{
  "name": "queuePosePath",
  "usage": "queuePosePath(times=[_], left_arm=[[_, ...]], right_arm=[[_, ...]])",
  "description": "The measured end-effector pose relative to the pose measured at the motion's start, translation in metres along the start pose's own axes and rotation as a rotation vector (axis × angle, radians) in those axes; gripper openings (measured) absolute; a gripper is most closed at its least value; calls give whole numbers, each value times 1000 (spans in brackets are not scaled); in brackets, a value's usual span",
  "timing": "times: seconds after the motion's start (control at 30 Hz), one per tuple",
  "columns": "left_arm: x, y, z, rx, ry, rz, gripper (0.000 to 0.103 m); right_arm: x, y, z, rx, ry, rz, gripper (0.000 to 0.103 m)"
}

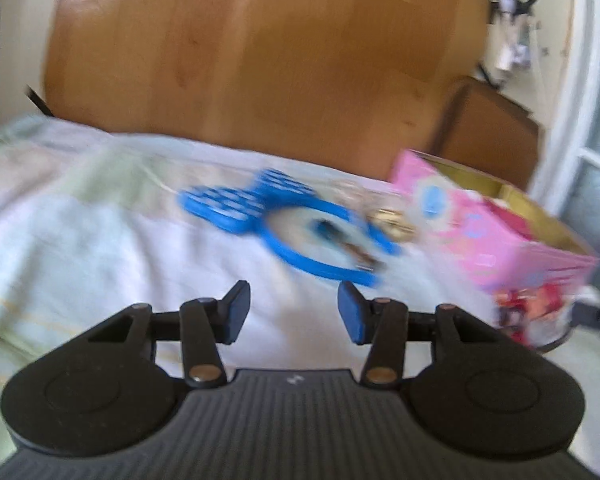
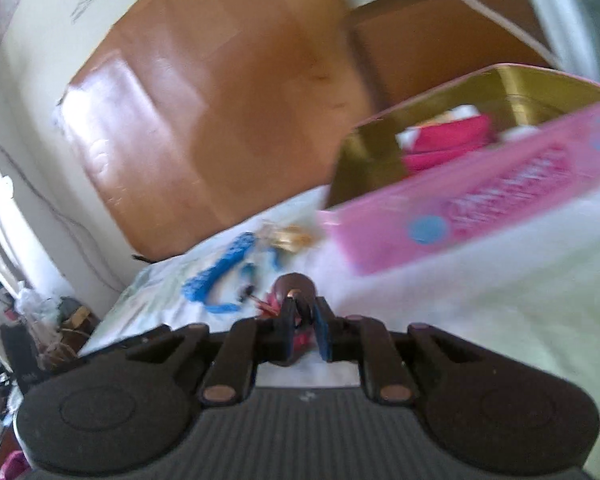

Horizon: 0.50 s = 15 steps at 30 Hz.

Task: Organize rigid objects
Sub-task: 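Carry the red figurine into the pink tin and release it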

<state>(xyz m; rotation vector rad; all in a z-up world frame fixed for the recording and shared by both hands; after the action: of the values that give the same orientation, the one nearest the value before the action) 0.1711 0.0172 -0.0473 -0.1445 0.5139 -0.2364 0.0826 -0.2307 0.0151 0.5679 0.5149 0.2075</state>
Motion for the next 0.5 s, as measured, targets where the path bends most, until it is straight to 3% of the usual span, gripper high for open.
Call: queuePosePath(times=[0.13, 0.27, 0.33, 0.5], left_arm=[[-7, -51, -9, 13, 67, -153, 51], [-19, -91, -5, 2, 102, -282, 60], [-23, -107, -1, 10, 105, -321, 70], [-10, -141, -4, 62, 157, -355, 70]], right_arm=[[-26, -24, -7, 13, -18, -49, 18], [-42, -20, -9, -52, -32, -20, 39], [-45, -13, -10, -119, -36, -7, 46], [-27, -4, -17, -246, 34, -2, 52]])
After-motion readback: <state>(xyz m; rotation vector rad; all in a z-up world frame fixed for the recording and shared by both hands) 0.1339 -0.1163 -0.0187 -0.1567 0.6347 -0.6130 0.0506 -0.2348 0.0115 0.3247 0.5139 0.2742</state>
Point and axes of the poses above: each gripper's, at about its wrist camera, not at the fingertips, and x roughly the way its jaws point, y to its left, z to its top, the point moved 9 cm from there along x, roughly the way its jaws point, and after that the axes turned 7 degrees about z, right-handed, at the moved point
